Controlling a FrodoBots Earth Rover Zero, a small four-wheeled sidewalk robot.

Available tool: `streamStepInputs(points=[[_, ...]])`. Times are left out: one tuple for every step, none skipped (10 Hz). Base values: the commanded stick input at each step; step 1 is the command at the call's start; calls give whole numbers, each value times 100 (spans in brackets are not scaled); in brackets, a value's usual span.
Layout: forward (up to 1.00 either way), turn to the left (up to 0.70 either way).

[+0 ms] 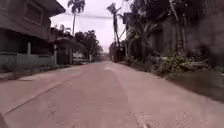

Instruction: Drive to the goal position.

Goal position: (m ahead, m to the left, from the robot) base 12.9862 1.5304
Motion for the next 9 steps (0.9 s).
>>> streamStepInputs(points=[[100,2],[100,2],[100,2],[100,2],[100,-3],[100,-16],[100,-19],[100,-18],[100,-16]])
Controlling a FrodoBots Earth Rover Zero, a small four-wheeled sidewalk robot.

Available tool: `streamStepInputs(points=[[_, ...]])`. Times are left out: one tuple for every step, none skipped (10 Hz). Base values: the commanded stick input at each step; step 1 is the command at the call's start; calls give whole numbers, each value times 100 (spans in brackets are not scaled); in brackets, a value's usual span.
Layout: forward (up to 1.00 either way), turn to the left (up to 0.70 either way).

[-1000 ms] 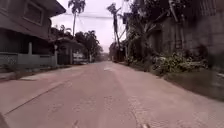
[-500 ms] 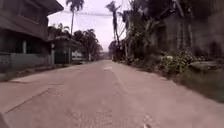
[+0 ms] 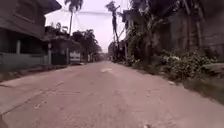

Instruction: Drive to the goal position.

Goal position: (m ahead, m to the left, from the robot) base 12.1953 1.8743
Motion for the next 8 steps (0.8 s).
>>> streamStepInputs(points=[[100,-5],[100,2],[100,2],[100,2],[100,2],[100,2],[100,2],[100,2]])
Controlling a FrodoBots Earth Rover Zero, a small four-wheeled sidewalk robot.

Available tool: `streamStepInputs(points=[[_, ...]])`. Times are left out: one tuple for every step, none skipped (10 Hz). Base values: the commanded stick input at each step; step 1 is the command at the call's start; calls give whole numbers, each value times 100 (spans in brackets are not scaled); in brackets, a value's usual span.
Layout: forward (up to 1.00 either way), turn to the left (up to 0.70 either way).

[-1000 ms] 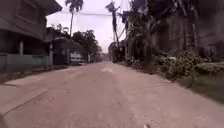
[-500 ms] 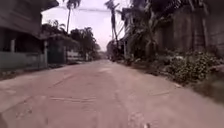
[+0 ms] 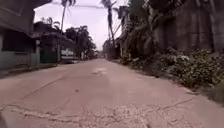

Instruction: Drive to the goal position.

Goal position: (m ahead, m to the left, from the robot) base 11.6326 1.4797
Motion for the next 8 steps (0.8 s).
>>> streamStepInputs(points=[[100,15],[100,31],[100,42],[100,35],[100,24],[100,15],[100,11],[100,7]])
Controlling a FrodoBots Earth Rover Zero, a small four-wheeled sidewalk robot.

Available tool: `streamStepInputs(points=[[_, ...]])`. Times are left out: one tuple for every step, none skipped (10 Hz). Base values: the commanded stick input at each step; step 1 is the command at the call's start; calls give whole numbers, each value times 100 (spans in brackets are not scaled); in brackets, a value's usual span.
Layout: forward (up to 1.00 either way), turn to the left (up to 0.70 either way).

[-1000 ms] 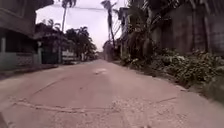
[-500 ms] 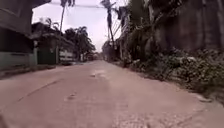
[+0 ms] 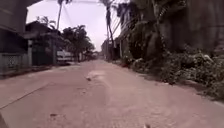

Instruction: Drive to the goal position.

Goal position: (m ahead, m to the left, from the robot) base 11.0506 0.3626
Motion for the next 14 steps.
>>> streamStepInputs(points=[[100,3],[100,2],[100,2],[100,2],[100,2],[100,2],[100,2],[100,2],[100,2],[100,2],[100,2],[100,2],[100,2],[100,2]])
